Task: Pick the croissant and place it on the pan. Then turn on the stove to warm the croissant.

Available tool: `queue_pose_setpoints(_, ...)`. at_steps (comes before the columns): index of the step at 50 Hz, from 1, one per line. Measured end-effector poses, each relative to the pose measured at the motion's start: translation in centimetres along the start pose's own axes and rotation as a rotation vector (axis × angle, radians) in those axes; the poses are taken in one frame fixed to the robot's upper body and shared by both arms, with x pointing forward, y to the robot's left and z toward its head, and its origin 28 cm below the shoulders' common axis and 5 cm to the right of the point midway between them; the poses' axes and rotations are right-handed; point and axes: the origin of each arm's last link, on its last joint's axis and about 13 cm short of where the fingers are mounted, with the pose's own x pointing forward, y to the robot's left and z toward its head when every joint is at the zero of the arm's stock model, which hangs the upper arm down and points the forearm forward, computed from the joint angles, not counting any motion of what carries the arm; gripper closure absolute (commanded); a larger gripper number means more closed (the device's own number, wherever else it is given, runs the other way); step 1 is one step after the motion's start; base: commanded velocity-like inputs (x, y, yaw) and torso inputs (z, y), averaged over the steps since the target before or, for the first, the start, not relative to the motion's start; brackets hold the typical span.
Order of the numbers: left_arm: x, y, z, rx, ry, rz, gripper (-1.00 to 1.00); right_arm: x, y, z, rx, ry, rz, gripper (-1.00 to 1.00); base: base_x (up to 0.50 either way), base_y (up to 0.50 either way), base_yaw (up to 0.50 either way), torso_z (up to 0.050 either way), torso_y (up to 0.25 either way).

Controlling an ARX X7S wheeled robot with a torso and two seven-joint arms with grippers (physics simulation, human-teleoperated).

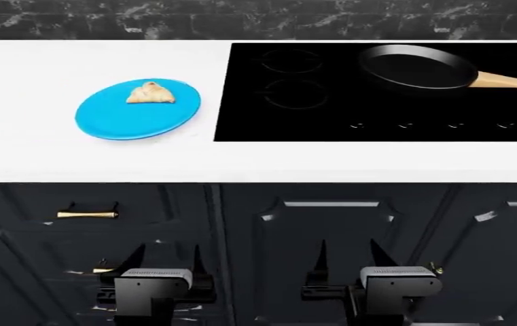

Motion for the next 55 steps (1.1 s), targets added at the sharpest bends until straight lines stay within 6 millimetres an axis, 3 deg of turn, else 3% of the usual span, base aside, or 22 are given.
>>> queue_pose_setpoints(12, 0.0, 0.0, 0.0, 0.001, 0.001, -0.001, -1.0, 0.0, 0.0, 0.0, -0.003, -0.001, 0.0, -1.0, 0.0, 0.5, 0.0, 0.0, 0.0)
queue_pose_setpoints(18, 0.0, 0.0, 0.0, 0.004, 0.001, 0.0, -1.0, 0.1, 0.0, -0.1, -0.002, 0.011, -0.006, -1.0, 0.02, 0.0, 0.0, 0.0, 0.0)
queue_pose_setpoints(41, -0.2, 0.0, 0.0, 0.006, 0.002, -0.002, -1.0, 0.0, 0.0, 0.0, 0.022, 0.039, -0.023, -1.0, 0.42, 0.0, 0.0, 0.0, 0.0)
queue_pose_setpoints(45, -0.9, 0.0, 0.8, 0.002, 0.013, 0.016, -1.0, -1.5, 0.0, 0.9, 0.042, 0.071, -0.027, -1.0, 0.0, 0.0, 0.0, 0.0, 0.0)
queue_pose_setpoints(55, -5.4, 0.4, 3.5, 0.003, 0.014, 0.057, -1.0, -6.3, 0.4, 3.6, 0.029, 0.078, 0.027, -1.0, 0.0, 0.0, 0.0, 0.0, 0.0)
